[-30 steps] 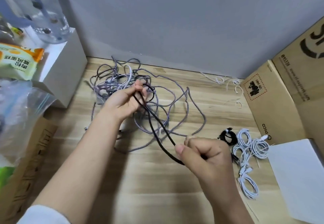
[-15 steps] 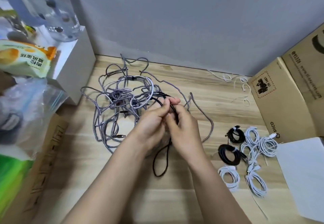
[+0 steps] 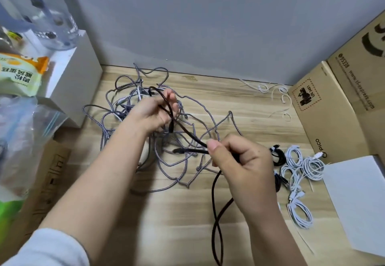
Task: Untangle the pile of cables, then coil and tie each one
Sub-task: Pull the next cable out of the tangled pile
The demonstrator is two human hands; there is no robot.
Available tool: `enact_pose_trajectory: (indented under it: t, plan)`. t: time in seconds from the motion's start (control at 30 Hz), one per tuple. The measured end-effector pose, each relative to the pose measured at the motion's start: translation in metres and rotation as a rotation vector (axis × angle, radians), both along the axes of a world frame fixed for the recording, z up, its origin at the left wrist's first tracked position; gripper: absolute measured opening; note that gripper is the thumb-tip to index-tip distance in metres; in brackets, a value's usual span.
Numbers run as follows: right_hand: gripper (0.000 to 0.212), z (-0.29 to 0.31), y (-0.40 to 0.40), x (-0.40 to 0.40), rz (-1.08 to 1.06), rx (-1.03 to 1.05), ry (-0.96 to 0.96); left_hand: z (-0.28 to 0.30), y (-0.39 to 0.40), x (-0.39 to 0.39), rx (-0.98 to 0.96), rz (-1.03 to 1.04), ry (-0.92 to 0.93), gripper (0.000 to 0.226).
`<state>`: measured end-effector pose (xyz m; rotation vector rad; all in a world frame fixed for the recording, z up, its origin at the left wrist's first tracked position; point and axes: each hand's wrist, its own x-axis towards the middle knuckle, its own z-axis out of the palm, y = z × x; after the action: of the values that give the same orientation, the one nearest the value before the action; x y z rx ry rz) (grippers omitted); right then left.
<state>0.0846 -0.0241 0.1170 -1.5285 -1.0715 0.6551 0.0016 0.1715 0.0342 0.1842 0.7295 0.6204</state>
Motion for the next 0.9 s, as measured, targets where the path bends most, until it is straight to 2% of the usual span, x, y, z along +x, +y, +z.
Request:
enact_pose_trajectory:
  t: [0.17, 0.23, 0.3, 0.37, 0.4, 0.47, 0.57, 0.67, 0.73, 0.83, 0.9]
  plan:
    - [0.033, 0.006, -0.005, 0.010, -0.032, 0.039, 0.035, 0.012, 0.016, -0.005, 0.134, -0.079, 0.096, 0.049]
    - [0.031, 0.000, -0.005, 0.019, -0.091, 0.037, 0.121, 0.019, 0.016, -0.010, 0.151, -0.084, 0.085, 0.036]
    - [0.027, -0.006, -0.011, 0.029, -0.177, 0.069, 0.250, 0.023, 0.018, -0.018, 0.168, -0.072, 0.055, 0.009]
    - [0.025, -0.009, -0.018, 0.036, -0.242, 0.095, 0.361, 0.022, 0.021, -0.030, 0.124, -0.026, 0.030, 0.018]
    - [0.024, -0.011, -0.019, 0.039, -0.249, 0.094, 0.400, 0.022, 0.022, -0.033, 0.098, 0.018, 0.016, 0.015]
    - [0.024, -0.016, -0.022, 0.041, -0.216, 0.046, 0.438, 0.020, 0.017, -0.039, 0.074, 0.088, 0.029, 0.031]
    - [0.030, -0.037, -0.018, 0.039, -0.066, -0.158, 0.365, 0.030, -0.001, -0.037, 0.233, 0.053, 0.115, 0.041]
    - [0.044, -0.076, -0.018, 0.031, 0.073, -0.379, 0.331, 0.044, -0.034, -0.035, 0.413, -0.057, 0.182, 0.064]
    - [0.048, -0.105, -0.023, 0.027, 0.104, -0.488, 0.325, 0.047, -0.063, -0.032, 0.485, -0.173, 0.189, 0.070]
    - [0.050, -0.147, -0.031, 0.028, 0.111, -0.573, 0.303, 0.034, -0.107, -0.025, 0.570, -0.500, 0.234, 0.055]
    - [0.052, -0.170, -0.040, 0.034, 0.063, -0.603, 0.306, 0.012, -0.131, -0.022, 0.633, -0.701, 0.350, 0.047]
